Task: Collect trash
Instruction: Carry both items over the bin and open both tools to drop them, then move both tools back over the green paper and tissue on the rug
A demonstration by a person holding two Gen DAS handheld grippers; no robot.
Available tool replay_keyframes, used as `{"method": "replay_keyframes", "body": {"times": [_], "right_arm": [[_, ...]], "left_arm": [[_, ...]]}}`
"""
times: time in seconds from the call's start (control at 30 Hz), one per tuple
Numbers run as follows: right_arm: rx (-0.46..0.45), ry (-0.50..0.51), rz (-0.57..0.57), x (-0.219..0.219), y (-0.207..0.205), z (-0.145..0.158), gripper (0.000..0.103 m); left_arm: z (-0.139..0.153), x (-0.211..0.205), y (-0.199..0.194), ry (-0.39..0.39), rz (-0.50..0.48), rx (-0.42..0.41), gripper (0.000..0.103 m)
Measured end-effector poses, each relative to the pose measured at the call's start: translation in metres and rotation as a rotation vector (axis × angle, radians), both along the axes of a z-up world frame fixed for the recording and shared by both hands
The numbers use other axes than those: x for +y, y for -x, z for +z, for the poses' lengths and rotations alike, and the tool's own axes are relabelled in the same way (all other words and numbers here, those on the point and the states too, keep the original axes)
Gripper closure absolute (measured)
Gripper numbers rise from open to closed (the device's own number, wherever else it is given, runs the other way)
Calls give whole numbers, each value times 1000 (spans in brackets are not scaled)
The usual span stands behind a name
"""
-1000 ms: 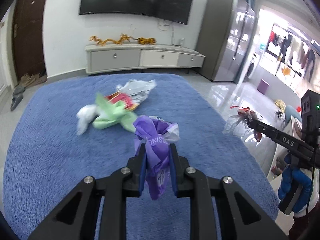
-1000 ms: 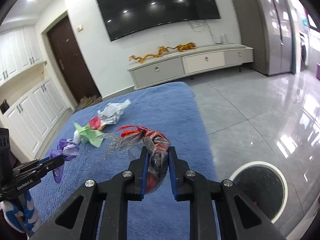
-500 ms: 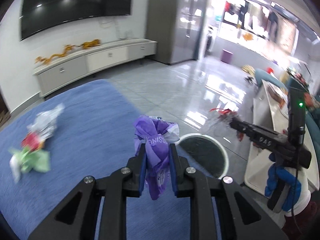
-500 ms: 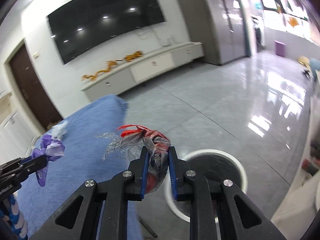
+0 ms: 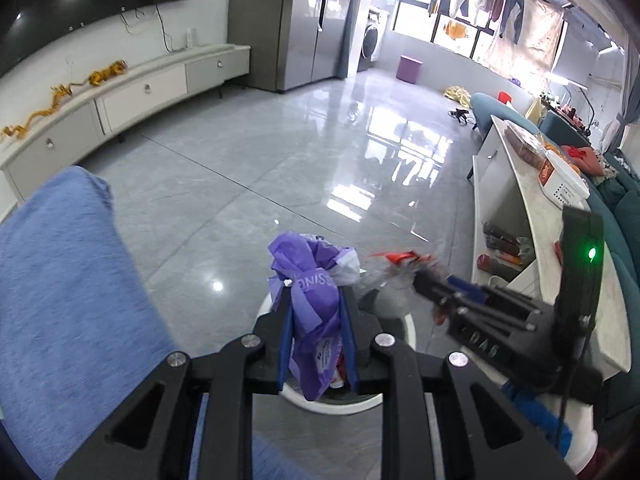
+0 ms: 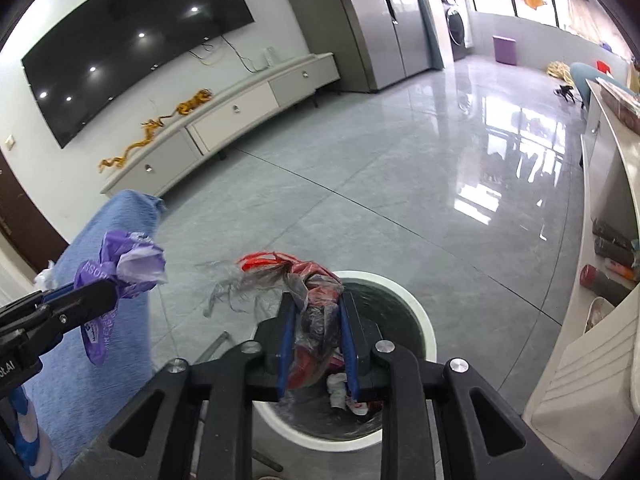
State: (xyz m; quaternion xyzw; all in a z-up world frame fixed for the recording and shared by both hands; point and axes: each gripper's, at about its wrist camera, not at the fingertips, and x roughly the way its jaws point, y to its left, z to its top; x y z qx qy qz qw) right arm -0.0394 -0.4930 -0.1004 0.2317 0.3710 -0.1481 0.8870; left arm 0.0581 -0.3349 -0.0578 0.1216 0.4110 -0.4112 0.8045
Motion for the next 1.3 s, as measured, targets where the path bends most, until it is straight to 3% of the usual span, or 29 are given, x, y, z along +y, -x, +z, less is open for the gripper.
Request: {"method": "replay_keyframes", "body": {"times": [0.1,0.17,0.53,0.7,0.9,1.3], "right_arm": [[26,-9,-14,-7,-6,-9,59],[39,-16,-21,-8,-9,-15,57],[48,-17,-62,-13,-5,-11,46],[23,19,-71,1,-5,8,39],[-17,88,-53,29,-7,38,32],[-101,187,20,91,-6,86,24]], "left_arm": [[-9,-13,-7,2,7,30,64],[-13,-19,-11,8,20,41,50],[-12,-5,-8,12,80,20,47],[3,25,-1,19,164,-72,34],[23,67,5,37,259,-162,32],[58,158,18,100,449,-248,24]]}}
